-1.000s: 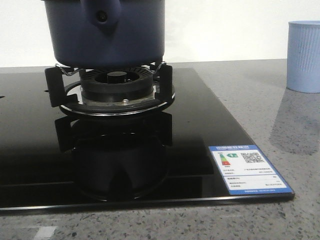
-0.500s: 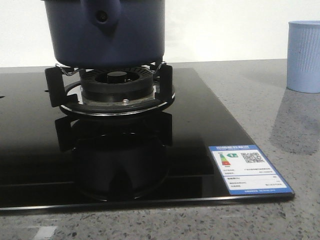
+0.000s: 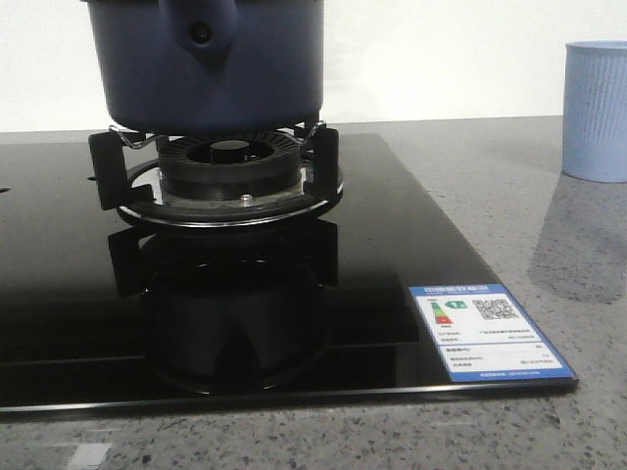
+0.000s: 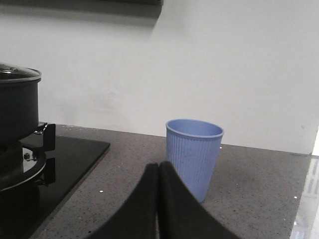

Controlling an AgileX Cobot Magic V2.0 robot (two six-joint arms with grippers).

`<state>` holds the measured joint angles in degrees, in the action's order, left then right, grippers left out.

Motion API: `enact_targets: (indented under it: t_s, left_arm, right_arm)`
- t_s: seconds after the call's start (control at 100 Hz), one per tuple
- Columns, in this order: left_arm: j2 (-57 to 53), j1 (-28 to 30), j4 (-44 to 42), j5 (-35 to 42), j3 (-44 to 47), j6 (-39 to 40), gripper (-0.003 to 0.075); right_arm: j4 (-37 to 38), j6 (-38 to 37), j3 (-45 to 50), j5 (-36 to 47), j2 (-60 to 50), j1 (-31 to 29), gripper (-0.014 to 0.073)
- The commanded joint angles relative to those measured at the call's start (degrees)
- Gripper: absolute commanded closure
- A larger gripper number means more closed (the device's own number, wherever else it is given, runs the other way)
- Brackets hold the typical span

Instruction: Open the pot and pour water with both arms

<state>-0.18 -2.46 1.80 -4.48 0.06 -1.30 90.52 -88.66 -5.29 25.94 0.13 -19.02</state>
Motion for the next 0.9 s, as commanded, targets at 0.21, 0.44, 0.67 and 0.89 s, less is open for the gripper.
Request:
enact_targets:
  t_s: [0.21,0.44,0.67,0.89]
  left_arm:
    - [-1.7,0.1,0.2,3.1,0.5,0.9,0.0741]
    - [-1.7,0.1,0.2,3.1,0.5,0.9,0.0741]
    - [-1.7,0.1,0.2,3.1,0.5,0.9,0.0740]
    - [-1.7,0.1,0.2,3.1,0.5,0.9,0.0741]
  right_arm:
    - [-1.4,0.1,-1.4,-0.9,0.6,-0.1,0.0664]
    - [-1.4,0.1,-1.4,-0.9,0.6,-0.1,0.0664]
    - [-1.4,0.1,-1.4,-0.9,0.6,-0.1,0.0664]
    - [-1.4,0.1,-1.4,-0.9,0.6,-0.1,0.0664]
